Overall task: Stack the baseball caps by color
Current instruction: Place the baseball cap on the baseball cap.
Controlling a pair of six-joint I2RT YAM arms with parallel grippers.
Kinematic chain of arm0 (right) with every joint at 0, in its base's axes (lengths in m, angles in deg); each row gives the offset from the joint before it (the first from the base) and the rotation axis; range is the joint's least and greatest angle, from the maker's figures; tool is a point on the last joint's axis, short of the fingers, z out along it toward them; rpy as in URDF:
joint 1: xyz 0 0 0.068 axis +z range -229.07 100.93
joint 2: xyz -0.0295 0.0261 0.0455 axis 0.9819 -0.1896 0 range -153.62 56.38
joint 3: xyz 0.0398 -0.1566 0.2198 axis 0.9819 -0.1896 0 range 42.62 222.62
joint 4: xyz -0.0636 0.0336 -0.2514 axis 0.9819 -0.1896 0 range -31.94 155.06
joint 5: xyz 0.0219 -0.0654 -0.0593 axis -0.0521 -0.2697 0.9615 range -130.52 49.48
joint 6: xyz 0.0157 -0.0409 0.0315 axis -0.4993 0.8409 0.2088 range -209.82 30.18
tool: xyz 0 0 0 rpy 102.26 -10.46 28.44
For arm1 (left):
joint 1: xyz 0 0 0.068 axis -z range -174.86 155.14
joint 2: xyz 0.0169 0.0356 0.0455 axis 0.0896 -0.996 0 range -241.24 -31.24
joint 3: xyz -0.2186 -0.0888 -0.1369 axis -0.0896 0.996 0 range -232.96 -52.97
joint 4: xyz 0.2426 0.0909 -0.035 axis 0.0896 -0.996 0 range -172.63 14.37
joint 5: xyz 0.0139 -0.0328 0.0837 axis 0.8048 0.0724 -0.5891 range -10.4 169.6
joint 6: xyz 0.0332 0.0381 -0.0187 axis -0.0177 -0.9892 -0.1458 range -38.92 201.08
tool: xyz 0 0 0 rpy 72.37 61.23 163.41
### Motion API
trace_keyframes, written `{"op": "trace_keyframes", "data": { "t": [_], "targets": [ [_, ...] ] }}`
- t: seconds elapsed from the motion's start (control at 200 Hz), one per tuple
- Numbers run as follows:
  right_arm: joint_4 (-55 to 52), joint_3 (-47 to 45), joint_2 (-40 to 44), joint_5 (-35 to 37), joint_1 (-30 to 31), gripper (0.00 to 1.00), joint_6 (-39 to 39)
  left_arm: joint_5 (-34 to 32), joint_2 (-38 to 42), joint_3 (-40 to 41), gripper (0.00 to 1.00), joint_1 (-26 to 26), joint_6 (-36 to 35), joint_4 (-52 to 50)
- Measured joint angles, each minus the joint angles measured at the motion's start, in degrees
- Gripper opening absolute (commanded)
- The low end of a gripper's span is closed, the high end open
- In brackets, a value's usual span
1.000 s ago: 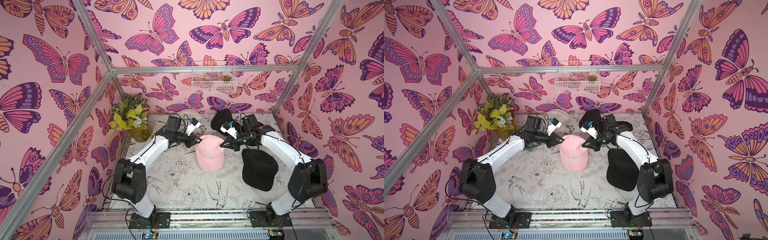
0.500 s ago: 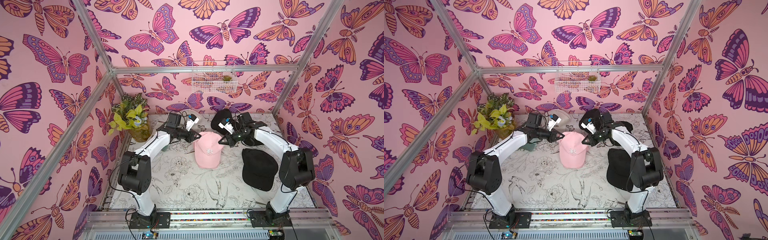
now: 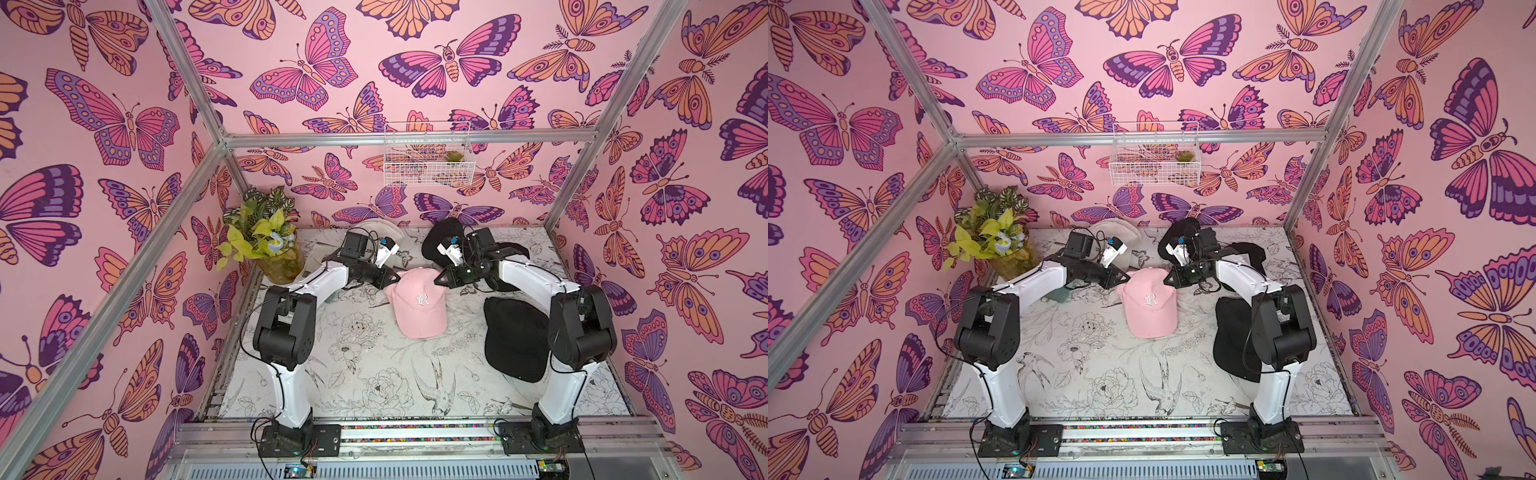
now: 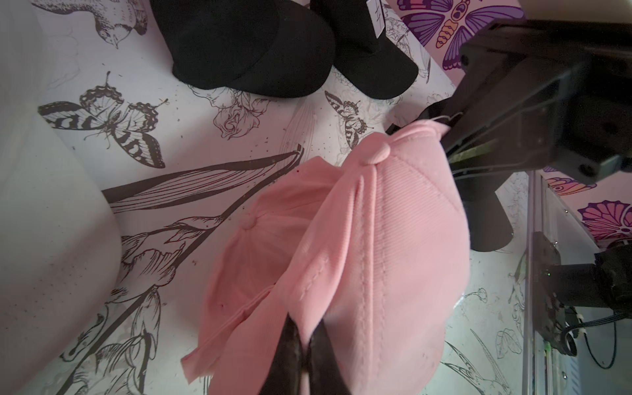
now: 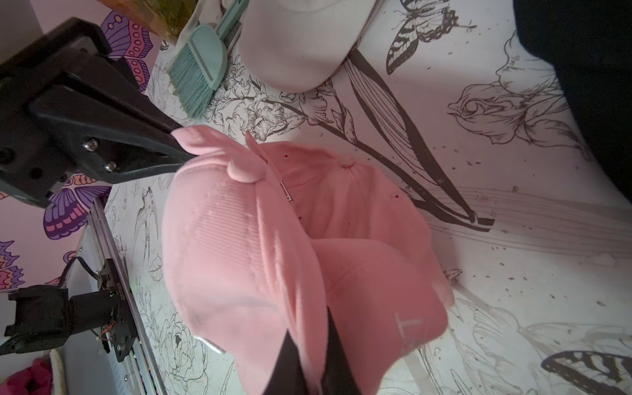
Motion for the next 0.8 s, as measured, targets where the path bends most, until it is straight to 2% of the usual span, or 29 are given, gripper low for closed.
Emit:
{"op": "trace_keyframes", "data": {
  "t": [0.13, 0.185, 0.26, 0.345, 0.39, 0.431, 0.456, 0.466, 0.476, 0.486, 0.626, 0.731, 0.801],
  "targets": [
    [1.9, -0.1, -0.2, 1.1, 1.0, 0.01, -1.6, 0.2, 0.2, 1.7, 0.01, -0.7, -0.6, 1.8],
    [2.4, -0.1, -0.6, 2.6, 1.6, 0.07, -2.5, 0.2, 0.3, 3.4, 0.09, -0.8, -0.6, 2.8],
    [3.0, -0.1, -1.6, 5.2, 2.3, 0.22, -4.5, -0.6, 0.4, 5.3, 0.19, -0.8, -0.4, 4.0],
    [3.7, -0.7, -2.3, 10.6, 2.2, 0.44, -7.1, -4.0, 0.4, 6.2, 0.27, -1.1, 2.1, 3.6],
    [4.2, -1.6, -2.0, 14.2, 2.1, 0.53, -8.2, -5.8, 0.5, 6.2, 0.39, -1.4, 3.6, 3.5],
    [5.1, -3.2, -1.0, 17.3, 2.1, 0.64, -9.3, -7.5, 0.7, 6.1, 0.51, -1.4, 5.7, 3.5],
    [5.5, -4.3, -0.1, 18.8, 2.1, 0.77, -10.1, -8.7, 0.9, 6.1, 0.59, -1.4, 6.9, 3.5],
    [5.7, -4.9, 0.4, 19.5, 2.1, 0.84, -10.3, -9.2, 1.0, 6.2, 0.61, -1.4, 7.6, 3.5],
    [5.9, -5.4, 0.9, 20.0, 2.1, 0.95, -10.2, -9.7, 1.2, 6.2, 0.63, -1.4, 8.6, 3.4],
    [6.1, -6.0, 1.5, 20.7, 2.1, 1.00, -10.9, -10.2, 1.4, 6.2, 0.65, -1.4, 8.9, 3.3],
    [9.4, -13.8, 11.3, 26.0, 2.1, 0.99, -13.3, -19.0, 7.0, 8.5, 0.86, -1.4, 17.5, 3.4],
    [14.2, -20.2, 19.5, 25.6, 2.1, 0.99, -14.7, -23.8, 13.9, 13.3, 0.99, -1.4, 23.1, 3.6],
    [18.2, -24.7, 23.8, 23.7, 2.1, 0.99, -15.8, -24.9, 18.1, 17.0, 1.00, -1.4, 26.7, 3.9]
  ]
}}
